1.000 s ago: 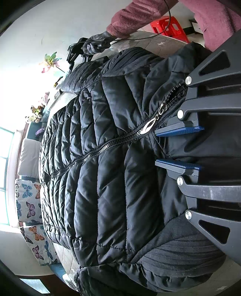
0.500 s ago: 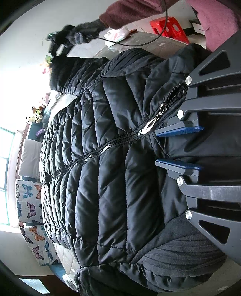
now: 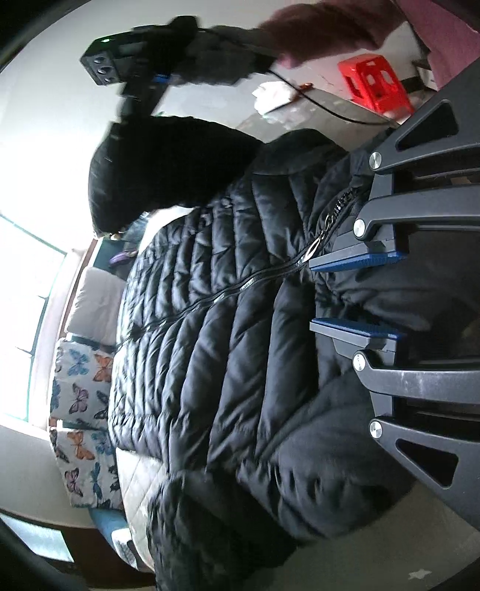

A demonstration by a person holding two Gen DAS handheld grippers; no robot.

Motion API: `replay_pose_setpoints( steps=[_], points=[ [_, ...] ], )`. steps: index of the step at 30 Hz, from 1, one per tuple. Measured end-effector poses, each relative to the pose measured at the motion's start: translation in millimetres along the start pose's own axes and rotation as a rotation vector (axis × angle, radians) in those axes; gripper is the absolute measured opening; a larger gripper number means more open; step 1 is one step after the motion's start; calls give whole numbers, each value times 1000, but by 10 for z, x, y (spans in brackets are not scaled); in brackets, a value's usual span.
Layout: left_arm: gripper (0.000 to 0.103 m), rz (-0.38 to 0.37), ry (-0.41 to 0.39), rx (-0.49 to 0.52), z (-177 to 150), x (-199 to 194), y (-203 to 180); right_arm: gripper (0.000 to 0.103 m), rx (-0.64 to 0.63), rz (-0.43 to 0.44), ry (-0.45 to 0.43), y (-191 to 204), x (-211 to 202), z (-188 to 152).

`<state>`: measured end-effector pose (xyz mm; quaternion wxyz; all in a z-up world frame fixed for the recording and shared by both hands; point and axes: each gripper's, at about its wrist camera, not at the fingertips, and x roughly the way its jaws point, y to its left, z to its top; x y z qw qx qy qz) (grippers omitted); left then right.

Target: Fold large clothes

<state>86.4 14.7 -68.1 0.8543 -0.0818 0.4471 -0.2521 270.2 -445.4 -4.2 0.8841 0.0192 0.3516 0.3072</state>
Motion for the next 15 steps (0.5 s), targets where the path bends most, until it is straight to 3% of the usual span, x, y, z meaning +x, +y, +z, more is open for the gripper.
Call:
replay_pose_setpoints(
  steps=[4, 5, 10, 15],
  points=[
    [28, -7, -30, -46, -62, -150, 135, 17, -168, -8, 115, 547, 444, -256],
    [28, -9, -30, -54, -73, -169, 155, 17, -219, -16, 180, 665, 609, -367],
    [54, -10, -37, -102, -168, -237, 222, 22, -374, -83, 334, 909, 1010, -805],
    [61, -20, -59, -121, -177, -319, 200, 30, -393, -90, 345, 891, 917, -956]
  ],
)
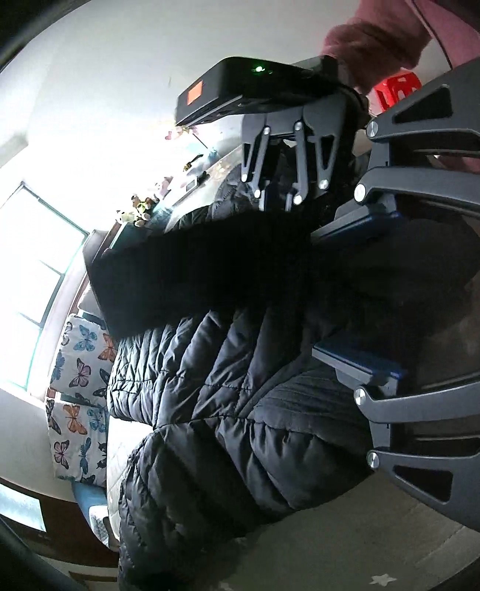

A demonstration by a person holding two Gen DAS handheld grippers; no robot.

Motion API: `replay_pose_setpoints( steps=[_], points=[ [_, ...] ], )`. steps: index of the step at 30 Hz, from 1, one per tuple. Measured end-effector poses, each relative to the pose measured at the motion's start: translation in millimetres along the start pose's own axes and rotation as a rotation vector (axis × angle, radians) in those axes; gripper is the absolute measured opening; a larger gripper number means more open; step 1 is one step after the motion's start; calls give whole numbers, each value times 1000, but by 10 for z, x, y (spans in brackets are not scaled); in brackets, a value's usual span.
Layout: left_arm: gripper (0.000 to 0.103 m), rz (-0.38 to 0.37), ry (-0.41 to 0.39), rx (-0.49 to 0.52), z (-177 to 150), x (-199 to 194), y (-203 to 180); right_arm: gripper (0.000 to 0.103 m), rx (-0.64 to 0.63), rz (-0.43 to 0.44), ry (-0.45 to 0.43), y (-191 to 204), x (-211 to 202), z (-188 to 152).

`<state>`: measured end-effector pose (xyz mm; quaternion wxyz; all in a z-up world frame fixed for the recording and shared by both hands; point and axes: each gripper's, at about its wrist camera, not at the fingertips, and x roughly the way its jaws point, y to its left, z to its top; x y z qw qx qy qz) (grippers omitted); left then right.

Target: Fold large clothes

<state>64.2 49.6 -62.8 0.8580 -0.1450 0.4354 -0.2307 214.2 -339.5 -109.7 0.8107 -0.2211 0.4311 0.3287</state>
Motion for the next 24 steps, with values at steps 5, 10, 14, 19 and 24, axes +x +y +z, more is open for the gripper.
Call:
replay_pose_setpoints(
  steps=[5, 10, 14, 19, 24],
  points=[
    [63, -3, -5, -19, 64, 51, -40, 37, 79, 70, -59, -40, -243, -31],
    [63, -1, -11, -120, 160, 115, 60, 40, 194, 116, -132, -235, -482, -64],
    [63, 31, -44, -170, 326, 157, 165, 54, 338, 10, -177, -752, -633, -229],
    [55, 78, -77, -188, 457, 259, 216, 56, 537, -64, -122, -1333, -437, -651],
    [22, 167, -82, -134, 636, 424, 153, 56, 603, -17, -104, -1394, -201, -915]
  ],
)
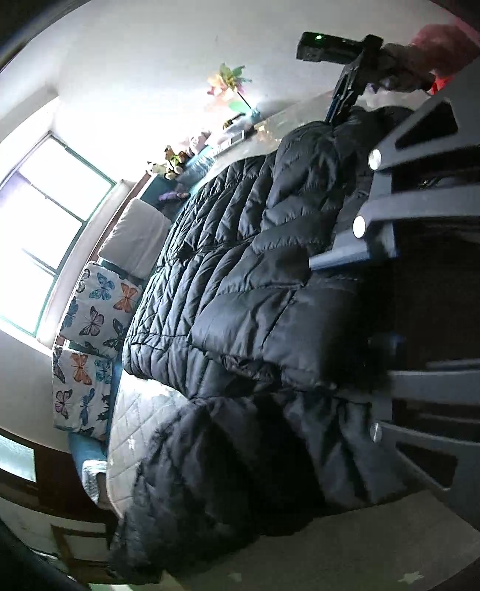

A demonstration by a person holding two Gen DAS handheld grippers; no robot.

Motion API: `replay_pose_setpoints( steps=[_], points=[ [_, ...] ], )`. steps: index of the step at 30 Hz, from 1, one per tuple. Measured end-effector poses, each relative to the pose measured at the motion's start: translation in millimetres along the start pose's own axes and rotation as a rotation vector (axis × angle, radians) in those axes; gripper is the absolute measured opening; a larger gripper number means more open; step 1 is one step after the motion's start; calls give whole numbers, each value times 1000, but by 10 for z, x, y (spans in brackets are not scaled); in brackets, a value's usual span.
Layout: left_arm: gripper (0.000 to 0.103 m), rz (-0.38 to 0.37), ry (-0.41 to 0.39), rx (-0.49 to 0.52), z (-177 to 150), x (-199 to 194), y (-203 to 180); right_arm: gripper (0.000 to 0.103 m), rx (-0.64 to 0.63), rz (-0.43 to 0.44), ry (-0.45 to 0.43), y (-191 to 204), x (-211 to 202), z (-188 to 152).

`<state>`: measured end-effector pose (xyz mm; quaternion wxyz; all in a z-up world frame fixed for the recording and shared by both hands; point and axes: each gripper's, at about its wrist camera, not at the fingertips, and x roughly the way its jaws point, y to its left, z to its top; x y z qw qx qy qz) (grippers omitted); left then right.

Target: Fold large clothes

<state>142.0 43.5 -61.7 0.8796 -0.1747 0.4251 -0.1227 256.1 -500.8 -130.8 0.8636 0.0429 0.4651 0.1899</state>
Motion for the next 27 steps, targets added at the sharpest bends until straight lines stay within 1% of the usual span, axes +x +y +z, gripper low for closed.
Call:
replay_pose_setpoints(
  steps=[3, 5, 7, 8, 9, 11, 13, 14, 15, 16, 18, 21, 23, 25, 27],
  points=[
    [21, 25, -43, 48, 120, -47, -89, 56, -55, -40, 6, 133, -29, 33],
    [21, 59, -52, 65, 183, -38, -118, 56, -76, -48, -23, 214, -111, 128],
    [21, 76, -26, 36, 227, 33, -47, 56, -82, -61, -67, 239, -197, 198],
    [22, 68, -9, 4, 223, 76, 25, 56, -81, -66, -82, 227, -205, 219],
    [24, 64, 7, -25, 207, 105, 99, 57, -80, -66, -83, 236, -167, 257],
    [26, 61, 39, -67, 131, 171, 240, 59, -61, -60, -47, 228, 12, 278],
    [28, 42, 48, -92, 84, 192, 332, 59, -62, -61, 0, 188, 177, 219],
    [28, 38, 50, -95, 80, 167, 357, 59, -84, -80, 11, 210, 257, 190],
    [29, 36, 46, -95, 92, 116, 373, 60, -101, -94, 5, 226, 241, 172],
    [31, 41, 40, -95, 90, 74, 384, 60, -116, -108, 5, 257, 220, 173],
    [33, 56, 21, -89, 136, -53, 402, 59, -139, -135, 11, 319, 161, 209],
    [33, 65, -44, -91, 202, -296, 402, 59, -168, -150, -25, 422, 31, 276],
    [33, 69, -96, -89, 245, -426, 366, 59, -184, -135, -54, 521, -18, 322],
    [33, 78, -145, -65, 293, -495, 281, 60, -189, -110, -63, 619, 14, 360],
    [33, 70, -147, -35, 352, -505, 198, 60, -205, -83, -53, 722, 91, 380]
  ],
)
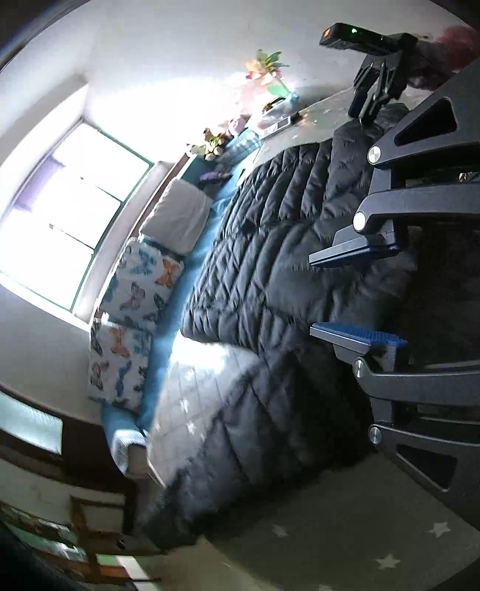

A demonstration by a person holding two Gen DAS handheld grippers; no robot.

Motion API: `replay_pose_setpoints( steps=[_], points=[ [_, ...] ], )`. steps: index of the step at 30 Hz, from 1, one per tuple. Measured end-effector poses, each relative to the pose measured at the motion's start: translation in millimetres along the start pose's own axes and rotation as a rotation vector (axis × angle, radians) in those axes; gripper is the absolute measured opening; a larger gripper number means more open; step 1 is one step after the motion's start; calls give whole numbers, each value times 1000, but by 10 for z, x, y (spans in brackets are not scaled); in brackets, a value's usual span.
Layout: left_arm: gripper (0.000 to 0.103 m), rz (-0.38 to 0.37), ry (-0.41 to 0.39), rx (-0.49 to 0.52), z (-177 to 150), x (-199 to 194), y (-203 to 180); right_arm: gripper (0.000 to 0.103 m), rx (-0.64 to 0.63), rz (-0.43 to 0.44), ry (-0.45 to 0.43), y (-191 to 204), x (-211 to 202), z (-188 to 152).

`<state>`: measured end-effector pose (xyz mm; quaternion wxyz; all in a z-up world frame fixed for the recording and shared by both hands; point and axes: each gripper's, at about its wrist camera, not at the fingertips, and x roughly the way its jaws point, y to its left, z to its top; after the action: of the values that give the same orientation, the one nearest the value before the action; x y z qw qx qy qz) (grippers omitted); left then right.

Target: Fold large clothes

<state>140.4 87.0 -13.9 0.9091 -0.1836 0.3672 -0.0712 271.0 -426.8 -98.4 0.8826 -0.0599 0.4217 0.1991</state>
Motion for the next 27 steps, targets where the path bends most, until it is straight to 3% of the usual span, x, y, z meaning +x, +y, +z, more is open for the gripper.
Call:
replay_pose_setpoints(
  steps=[4, 9, 12, 15, 17, 21, 27],
  points=[
    [33, -23, 24, 72, 37, 117, -199, 60, -37, 4, 62, 161, 258, -23],
    [33, -3, 191, 73, -72, 702, -122, 62, -32, 3, 105, 162, 385, -106],
    [33, -1, 245, 55, -135, 947, -17, 65, -17, 28, 105, 130, 369, -113],
    [33, -55, 227, 33, -57, 849, 38, 65, -30, 18, 116, 153, 383, -114],
    [34, -81, 152, -1, 88, 650, 147, 68, -38, 15, 120, 174, 398, -116],
    [40, -4, 42, -75, 339, 407, 554, 72, -45, 10, 127, 207, 430, -114],
    [40, 90, 43, -194, 581, 659, 1232, 73, -46, 9, 131, 218, 438, -120]
  ],
)
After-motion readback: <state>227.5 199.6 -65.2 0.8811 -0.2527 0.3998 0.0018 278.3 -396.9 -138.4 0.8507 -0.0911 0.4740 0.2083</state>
